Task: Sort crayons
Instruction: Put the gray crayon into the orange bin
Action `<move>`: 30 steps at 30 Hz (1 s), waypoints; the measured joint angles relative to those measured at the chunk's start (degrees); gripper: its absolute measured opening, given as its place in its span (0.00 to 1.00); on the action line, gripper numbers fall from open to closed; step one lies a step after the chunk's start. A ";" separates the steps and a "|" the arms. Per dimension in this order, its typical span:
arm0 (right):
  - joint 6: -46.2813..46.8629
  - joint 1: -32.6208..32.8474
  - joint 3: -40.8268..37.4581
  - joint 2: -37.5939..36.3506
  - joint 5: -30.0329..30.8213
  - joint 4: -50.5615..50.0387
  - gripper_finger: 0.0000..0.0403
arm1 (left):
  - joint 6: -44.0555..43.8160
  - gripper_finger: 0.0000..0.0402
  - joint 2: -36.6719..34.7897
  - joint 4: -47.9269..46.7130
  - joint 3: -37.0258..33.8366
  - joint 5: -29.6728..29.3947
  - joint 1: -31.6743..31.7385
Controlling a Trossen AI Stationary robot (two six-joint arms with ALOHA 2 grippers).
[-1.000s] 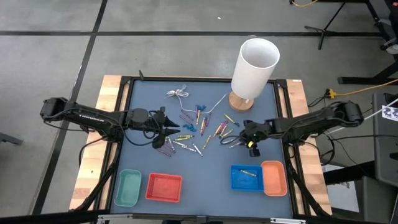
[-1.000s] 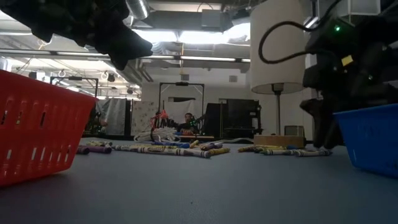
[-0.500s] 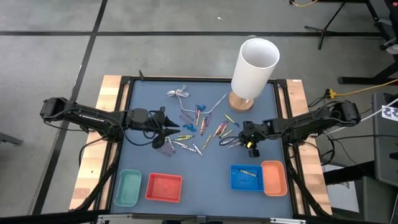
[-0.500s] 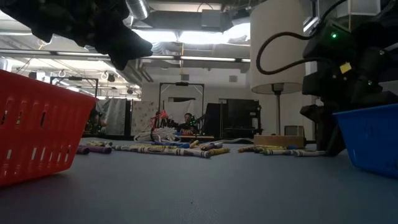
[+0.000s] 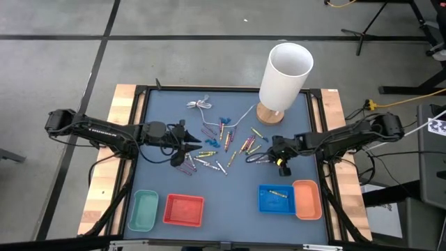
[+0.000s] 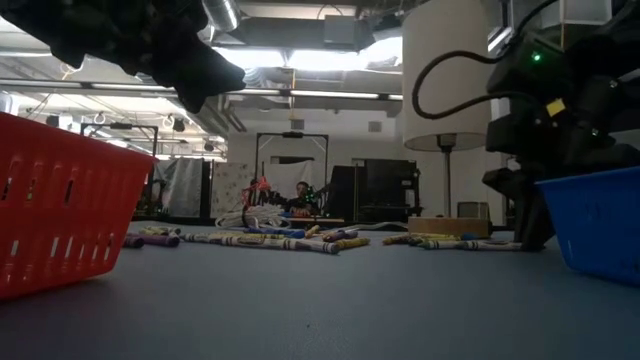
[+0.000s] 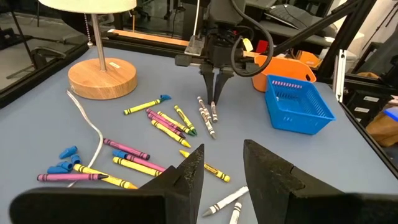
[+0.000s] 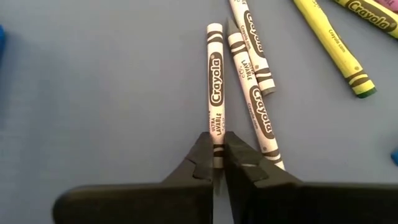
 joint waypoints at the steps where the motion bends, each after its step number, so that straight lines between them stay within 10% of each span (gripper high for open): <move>1: 0.01 -0.01 0.51 0.05 -0.23 -0.48 0.04 | 0.00 0.24 0.00 0.00 0.00 0.15 -0.03; 17: 3.20 0.32 25.11 0.14 -8.84 -34.38 0.04 | -0.03 0.24 0.01 -0.04 0.02 0.25 -0.04; 30: 39.87 19.46 32.60 0.10 -12.91 -46.88 0.04 | -0.02 0.24 0.01 -0.04 0.02 0.25 -0.04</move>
